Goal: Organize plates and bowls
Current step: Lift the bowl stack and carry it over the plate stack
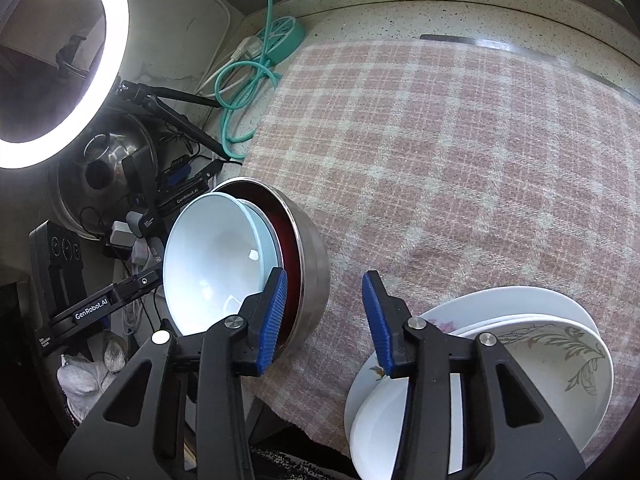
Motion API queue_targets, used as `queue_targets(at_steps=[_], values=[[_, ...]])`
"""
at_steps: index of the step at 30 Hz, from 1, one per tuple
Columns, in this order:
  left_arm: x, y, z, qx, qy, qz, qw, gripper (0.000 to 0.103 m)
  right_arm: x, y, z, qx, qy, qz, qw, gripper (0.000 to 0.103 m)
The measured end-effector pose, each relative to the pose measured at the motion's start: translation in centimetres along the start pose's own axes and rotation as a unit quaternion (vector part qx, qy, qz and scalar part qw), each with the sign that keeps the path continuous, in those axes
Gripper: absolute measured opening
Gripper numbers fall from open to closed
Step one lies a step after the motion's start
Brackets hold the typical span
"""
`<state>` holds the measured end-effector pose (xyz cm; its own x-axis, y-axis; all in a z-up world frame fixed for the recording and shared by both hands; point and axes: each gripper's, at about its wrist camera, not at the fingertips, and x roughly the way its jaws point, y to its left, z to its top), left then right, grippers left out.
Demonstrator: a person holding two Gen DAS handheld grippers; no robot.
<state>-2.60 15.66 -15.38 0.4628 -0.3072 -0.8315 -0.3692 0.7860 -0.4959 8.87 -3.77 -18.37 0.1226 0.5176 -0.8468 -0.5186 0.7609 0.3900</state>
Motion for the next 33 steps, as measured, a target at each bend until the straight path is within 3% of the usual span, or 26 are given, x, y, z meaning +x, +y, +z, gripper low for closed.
queue_targets(at_steps=[17,33], values=[[2.0,-0.3,0.0,0.018,0.014,0.016,0.9996,0.013,2.1,0.6,-0.2,0.0,0.021,0.015,1.0,0.014],[1.5,-1.8,-0.4,0.035,0.015,0.021,0.9991,0.009,0.5,0.5,-0.7,0.001,0.017,0.011,1.0,0.013]])
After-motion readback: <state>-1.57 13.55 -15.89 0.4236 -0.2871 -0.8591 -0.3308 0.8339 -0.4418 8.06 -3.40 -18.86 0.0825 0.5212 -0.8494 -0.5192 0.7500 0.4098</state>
